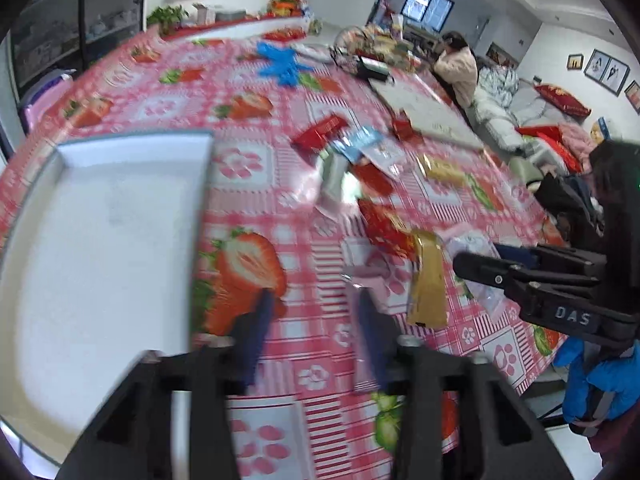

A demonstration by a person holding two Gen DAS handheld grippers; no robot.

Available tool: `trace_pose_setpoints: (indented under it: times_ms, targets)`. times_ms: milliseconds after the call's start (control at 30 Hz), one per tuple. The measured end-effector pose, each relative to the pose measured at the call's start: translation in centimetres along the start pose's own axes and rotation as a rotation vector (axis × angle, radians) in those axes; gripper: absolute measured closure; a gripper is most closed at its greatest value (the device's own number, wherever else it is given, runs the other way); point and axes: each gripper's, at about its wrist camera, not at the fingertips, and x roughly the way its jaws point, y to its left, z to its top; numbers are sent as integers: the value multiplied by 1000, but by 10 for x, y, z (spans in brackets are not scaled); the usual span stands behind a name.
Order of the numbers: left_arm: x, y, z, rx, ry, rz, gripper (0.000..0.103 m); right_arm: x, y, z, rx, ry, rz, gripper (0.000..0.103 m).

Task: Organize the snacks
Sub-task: 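Carry both packets over the white tray and release them inside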

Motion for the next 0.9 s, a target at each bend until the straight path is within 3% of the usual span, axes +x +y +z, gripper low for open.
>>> trace_pose_setpoints:
  times_ms: [33, 133, 200, 300, 333, 367, 400, 500, 767, 900]
  targets:
    - [11, -8, -2, -1, 25, 8, 23, 1, -1, -1, 3, 3, -3, 63]
    - [34, -28, -6, 33, 84, 25, 22, 0, -7, -6, 14, 8, -10, 63]
    - [50, -40, -11, 73, 128, 102, 22, -2, -13, -9, 22, 9, -13, 63]
    - [55, -54, -17, 150, 105, 181, 27, -6, -20, -12, 33, 3, -19, 63]
    - [52, -54, -18, 156, 90, 180, 46, -7, -22, -12, 36, -2, -17, 63]
    - [49, -53, -17, 157, 81, 158, 75, -9, -23, -12, 39, -8, -13, 63]
    - [46, -49, -15, 135, 87, 123, 78, -12, -23, -11, 40, -15, -7, 63]
    - [32, -33, -8, 48, 70, 32, 78, -16, -19, -7, 33, -33, 7, 63]
    - [-40, 2, 18, 5, -90, 46, 78, -17, 13, 16, -5, -49, 76, 63]
    - [-71, 38, 30, -33, -157, 104, 78, -12, 44, 31, -55, -48, 97, 63]
